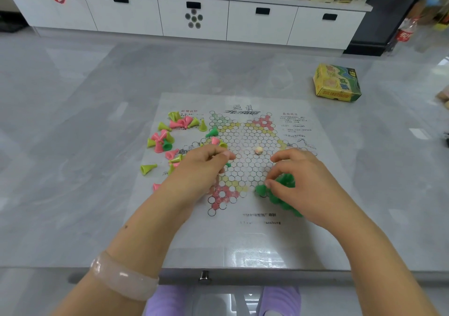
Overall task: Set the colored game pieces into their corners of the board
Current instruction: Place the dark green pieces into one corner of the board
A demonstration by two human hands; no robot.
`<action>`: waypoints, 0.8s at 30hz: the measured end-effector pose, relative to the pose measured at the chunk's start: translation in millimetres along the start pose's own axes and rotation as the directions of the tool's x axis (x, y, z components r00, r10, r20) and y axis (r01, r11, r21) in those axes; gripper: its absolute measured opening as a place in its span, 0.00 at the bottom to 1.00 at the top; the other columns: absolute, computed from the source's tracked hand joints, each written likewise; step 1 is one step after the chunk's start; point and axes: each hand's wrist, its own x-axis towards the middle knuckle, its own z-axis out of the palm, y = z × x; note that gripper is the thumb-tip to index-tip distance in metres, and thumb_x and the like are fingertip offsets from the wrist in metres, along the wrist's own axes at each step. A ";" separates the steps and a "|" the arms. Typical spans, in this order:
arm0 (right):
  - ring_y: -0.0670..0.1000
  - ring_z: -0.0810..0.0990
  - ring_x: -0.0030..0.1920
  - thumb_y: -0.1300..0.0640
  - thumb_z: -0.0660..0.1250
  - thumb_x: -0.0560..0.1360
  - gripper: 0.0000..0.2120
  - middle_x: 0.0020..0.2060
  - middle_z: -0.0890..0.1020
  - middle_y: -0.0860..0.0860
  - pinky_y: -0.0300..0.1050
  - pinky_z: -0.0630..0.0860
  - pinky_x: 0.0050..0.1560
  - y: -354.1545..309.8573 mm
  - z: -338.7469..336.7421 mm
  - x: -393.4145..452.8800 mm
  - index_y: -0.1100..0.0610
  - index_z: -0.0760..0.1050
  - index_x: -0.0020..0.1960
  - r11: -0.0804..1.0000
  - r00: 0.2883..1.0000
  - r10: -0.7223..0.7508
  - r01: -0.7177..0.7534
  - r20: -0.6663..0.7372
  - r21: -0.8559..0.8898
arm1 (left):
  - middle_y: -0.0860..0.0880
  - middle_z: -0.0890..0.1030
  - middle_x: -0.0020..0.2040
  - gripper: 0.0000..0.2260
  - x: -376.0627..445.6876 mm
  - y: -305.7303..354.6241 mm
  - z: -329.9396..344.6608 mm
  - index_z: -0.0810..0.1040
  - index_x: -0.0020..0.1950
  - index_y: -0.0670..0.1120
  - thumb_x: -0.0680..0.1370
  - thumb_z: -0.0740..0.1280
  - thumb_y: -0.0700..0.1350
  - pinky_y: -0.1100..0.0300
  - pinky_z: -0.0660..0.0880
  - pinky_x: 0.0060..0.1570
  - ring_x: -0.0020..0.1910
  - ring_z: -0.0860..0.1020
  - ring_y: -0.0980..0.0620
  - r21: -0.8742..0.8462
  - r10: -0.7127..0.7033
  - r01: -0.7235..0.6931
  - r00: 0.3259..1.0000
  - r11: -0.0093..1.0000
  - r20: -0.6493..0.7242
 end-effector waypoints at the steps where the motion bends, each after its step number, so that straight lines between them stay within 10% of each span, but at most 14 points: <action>1: 0.48 0.66 0.62 0.54 0.68 0.72 0.02 0.54 0.73 0.44 0.41 0.60 0.61 0.3 0.3 0.0 0.51 0.79 0.41 1.000 1.000 -0.001 0.001 -0.003 -0.019 | 0.52 0.70 0.35 0.10 -0.2 0.2 0.0 0.78 0.47 0.51 0.79 0.58 0.45 0.70 0.61 0.23 0.28 0.65 0.57 -0.015 -0.005 0.005 1.000 1.000 0.003; 24: 0.47 0.66 0.61 0.50 0.66 0.73 0.06 0.58 0.73 0.45 0.42 0.61 0.60 -0.2 -0.2 -1.2 0.51 0.79 0.46 0.996 0.999 0.006 -0.003 0.043 -0.084 | 0.52 0.78 0.44 0.13 -1.7 1.8 -1.4 0.77 0.49 0.56 0.79 0.57 0.40 0.70 0.63 0.23 0.28 0.63 0.56 0.018 0.009 -0.010 1.000 1.000 0.026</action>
